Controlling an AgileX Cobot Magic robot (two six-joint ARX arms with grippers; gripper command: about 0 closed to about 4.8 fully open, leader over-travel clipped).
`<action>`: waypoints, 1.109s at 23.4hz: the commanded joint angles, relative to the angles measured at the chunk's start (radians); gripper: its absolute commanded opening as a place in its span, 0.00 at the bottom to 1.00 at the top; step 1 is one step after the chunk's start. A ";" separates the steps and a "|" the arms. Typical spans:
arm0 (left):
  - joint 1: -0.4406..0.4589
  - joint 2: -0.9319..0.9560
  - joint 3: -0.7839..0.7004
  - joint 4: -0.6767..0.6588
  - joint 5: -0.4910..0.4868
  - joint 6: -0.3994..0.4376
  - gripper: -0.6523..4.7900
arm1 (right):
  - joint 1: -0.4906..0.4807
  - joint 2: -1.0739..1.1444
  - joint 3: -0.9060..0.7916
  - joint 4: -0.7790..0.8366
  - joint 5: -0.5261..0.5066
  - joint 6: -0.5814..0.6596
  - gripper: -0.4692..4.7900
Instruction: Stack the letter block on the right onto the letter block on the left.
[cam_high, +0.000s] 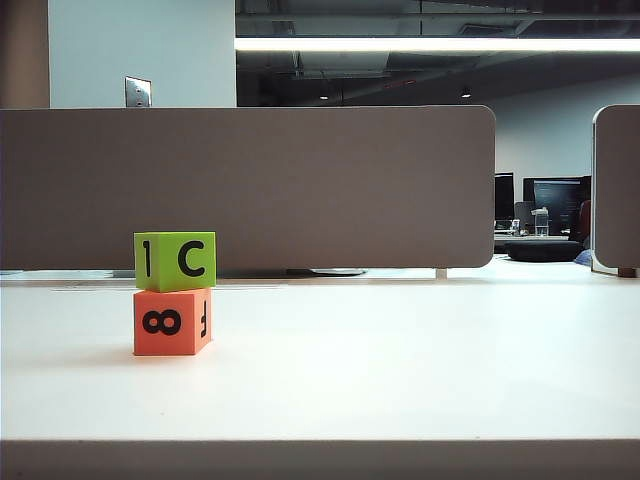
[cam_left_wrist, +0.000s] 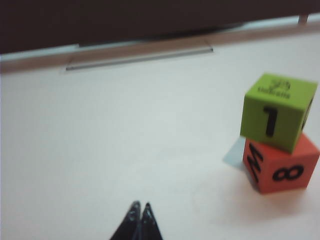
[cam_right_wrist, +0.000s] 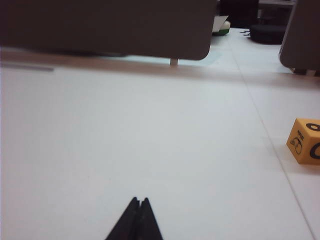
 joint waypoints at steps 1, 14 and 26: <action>0.002 0.000 0.003 0.077 0.019 0.025 0.11 | 0.000 0.000 -0.005 0.060 0.006 0.018 0.09; 0.002 0.040 0.003 0.096 0.038 0.048 0.11 | 0.000 -0.002 -0.005 0.010 -0.026 0.099 0.09; 0.001 0.028 0.003 0.085 -0.031 0.045 0.11 | 0.000 -0.001 -0.005 -0.001 -0.026 0.099 0.09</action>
